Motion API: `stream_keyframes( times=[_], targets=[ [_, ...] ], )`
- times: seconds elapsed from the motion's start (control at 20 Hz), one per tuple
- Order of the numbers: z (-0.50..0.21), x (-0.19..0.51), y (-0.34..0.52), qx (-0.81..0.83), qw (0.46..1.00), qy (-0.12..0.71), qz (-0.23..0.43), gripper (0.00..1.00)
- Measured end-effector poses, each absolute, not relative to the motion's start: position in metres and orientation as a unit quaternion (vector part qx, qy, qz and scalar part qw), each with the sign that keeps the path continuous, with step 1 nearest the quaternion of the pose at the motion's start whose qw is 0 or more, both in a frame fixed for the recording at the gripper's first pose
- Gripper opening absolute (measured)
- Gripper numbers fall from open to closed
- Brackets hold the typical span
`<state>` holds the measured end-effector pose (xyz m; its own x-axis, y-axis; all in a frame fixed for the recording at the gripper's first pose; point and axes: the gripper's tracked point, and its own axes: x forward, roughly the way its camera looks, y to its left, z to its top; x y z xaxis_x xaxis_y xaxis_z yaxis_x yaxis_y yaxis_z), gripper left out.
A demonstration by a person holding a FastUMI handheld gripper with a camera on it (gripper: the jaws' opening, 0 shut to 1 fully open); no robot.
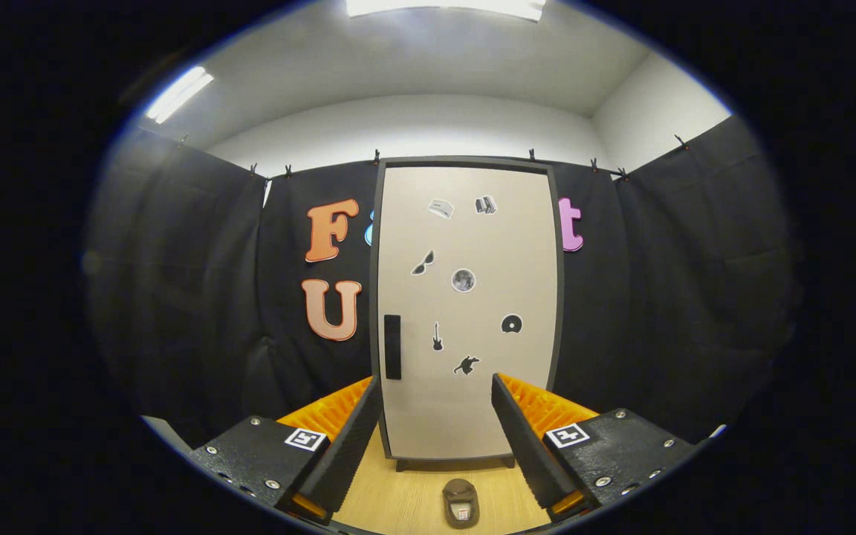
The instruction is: Open the shoe cabinet door, grab the shoes and put them into the shoe cabinet, then close the shoe cabinet door.
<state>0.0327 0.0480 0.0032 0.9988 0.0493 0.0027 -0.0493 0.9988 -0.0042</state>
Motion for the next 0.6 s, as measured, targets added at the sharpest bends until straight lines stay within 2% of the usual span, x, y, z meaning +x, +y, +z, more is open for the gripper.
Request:
stream_keyframes(
  times=[0.35, 0.6],
  targets=[
    [-0.013, 0.078, 0.088, 0.012, 0.999, 0.010, 0.032, 0.92],
    [-0.021, 0.113, 0.103, 0.003, 1.000, 0.014, 0.012, 0.92]
  ],
)
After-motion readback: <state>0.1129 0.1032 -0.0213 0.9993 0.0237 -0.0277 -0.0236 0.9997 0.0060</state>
